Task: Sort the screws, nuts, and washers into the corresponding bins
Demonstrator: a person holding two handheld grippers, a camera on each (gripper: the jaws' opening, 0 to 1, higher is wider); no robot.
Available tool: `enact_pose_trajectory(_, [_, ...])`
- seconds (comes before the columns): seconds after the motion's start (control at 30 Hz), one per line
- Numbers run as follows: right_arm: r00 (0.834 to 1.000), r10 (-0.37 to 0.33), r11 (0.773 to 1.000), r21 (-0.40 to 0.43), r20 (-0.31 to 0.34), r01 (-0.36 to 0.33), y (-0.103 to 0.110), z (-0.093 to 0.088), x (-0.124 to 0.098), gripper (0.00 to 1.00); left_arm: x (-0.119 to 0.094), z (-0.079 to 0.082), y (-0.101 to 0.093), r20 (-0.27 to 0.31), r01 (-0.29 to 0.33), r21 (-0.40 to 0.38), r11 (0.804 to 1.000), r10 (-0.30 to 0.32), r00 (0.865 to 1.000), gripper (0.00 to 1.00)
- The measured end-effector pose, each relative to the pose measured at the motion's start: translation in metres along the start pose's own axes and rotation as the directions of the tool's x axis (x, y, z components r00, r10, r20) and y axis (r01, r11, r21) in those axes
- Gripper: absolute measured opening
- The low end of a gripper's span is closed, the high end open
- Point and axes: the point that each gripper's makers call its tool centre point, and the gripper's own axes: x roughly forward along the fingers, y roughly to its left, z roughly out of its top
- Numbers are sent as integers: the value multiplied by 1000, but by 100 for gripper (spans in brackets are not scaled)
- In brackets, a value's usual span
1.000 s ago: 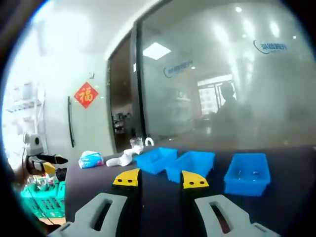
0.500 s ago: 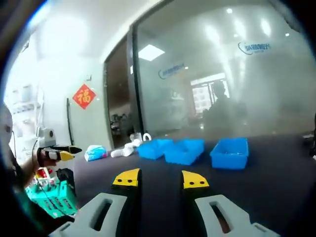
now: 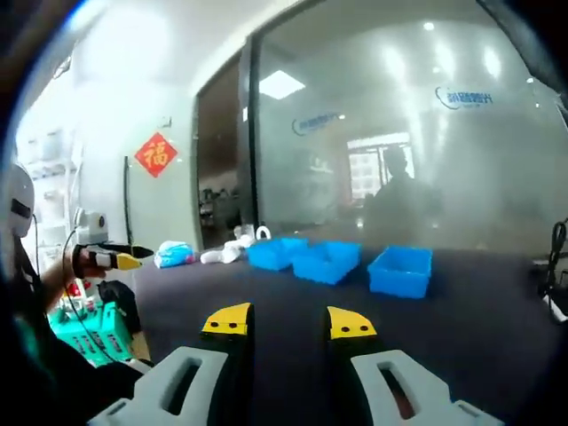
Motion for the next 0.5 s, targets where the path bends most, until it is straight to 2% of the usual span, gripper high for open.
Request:
enact_pose_trajectory(0.17, [997, 59, 998, -32, -47, -61, 10, 0, 8, 27, -2, -4, 0, -14, 2, 2, 1000, -2, 1000, 39])
enact_pose_trajectory(0.23, [993, 84, 994, -69, -88, -91, 16, -1, 11, 27, -2, -5, -1, -19, 5, 3, 1000, -5, 1000, 39])
enact_pose_trajectory(0.3, [993, 79, 991, -104, -89, -88, 18, 4, 16, 26, -2, -7, 0, -27, 2, 0, 1000, -2, 1000, 40])
enact_pose_trajectory(0.37, [987, 103, 986, -114, -127, -118, 22, 3, 20, 26, -2, -10, 2, -36, -7, -15, 1000, 7, 999, 40])
enact_pose_trajectory(0.5, [976, 145, 972, -161, -163, -171, 33, 10, 30, 26, -2, -13, 0, -46, -5, -11, 1000, 4, 999, 40])
